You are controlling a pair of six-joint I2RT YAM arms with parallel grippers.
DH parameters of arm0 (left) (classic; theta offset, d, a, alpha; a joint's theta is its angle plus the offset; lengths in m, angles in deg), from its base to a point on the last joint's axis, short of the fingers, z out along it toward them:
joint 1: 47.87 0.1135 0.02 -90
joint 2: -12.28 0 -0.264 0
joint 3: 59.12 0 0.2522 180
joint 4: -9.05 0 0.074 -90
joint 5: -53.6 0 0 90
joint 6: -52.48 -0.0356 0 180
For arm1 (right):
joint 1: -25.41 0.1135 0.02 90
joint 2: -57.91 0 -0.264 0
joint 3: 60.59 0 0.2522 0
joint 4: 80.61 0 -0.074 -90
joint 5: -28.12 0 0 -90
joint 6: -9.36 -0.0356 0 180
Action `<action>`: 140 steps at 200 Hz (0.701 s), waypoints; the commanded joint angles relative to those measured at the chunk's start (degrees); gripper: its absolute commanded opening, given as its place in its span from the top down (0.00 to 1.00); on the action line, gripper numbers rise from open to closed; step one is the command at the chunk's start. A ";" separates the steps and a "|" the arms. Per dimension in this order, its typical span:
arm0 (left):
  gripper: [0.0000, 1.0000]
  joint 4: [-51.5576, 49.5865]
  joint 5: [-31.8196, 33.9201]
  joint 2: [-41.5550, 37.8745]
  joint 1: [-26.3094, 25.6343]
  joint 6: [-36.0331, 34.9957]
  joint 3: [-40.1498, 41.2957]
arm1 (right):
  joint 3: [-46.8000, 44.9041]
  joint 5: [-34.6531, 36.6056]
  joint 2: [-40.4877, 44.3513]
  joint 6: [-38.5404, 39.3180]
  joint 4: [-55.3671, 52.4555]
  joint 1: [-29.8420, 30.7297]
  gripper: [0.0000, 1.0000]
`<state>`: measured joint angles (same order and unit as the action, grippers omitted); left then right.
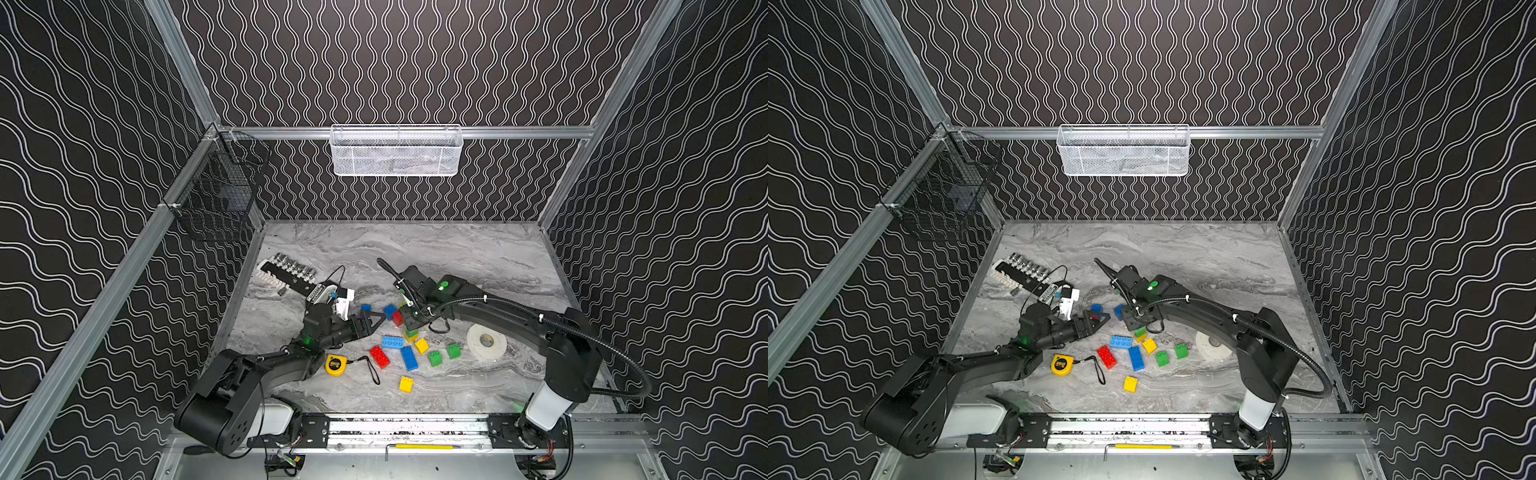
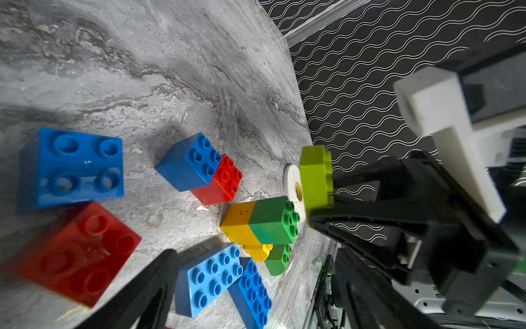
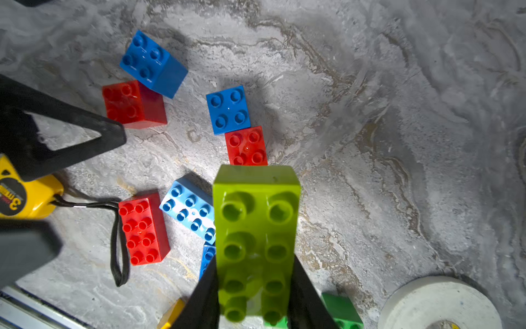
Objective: Assemble a fork with lego
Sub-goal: Assemble the lego brick with the lego brick.
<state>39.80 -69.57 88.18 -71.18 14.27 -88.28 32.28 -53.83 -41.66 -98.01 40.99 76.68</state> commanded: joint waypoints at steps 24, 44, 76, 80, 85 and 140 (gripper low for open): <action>0.10 -4.27 0.45 -1.79 0.16 -4.12 -1.34 | 1.52 -0.44 -1.84 -0.14 -2.33 0.15 0.81; 0.10 -5.05 0.60 -2.00 0.18 -4.67 -1.49 | 1.46 -0.66 -2.20 -0.26 -2.62 0.15 0.81; 0.10 -4.37 0.63 -1.47 0.15 -4.68 -1.56 | 1.40 -1.15 -2.72 -0.21 -2.74 0.23 0.81; 0.10 -4.20 0.56 -1.33 0.11 -4.69 -1.56 | 1.40 -1.19 -2.81 -0.21 -2.80 0.22 0.81; 0.10 -3.95 0.56 -1.16 0.12 -4.68 -1.56 | 1.40 -1.20 -2.90 -0.26 -2.73 0.24 0.81; 0.10 -4.38 0.59 -1.14 0.12 -5.11 -1.34 | 1.57 -1.42 -4.20 -0.81 -3.73 0.24 0.81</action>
<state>34.62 -69.17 87.17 -71.18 10.29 -89.41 33.40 -54.51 -44.91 -97.99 39.28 76.79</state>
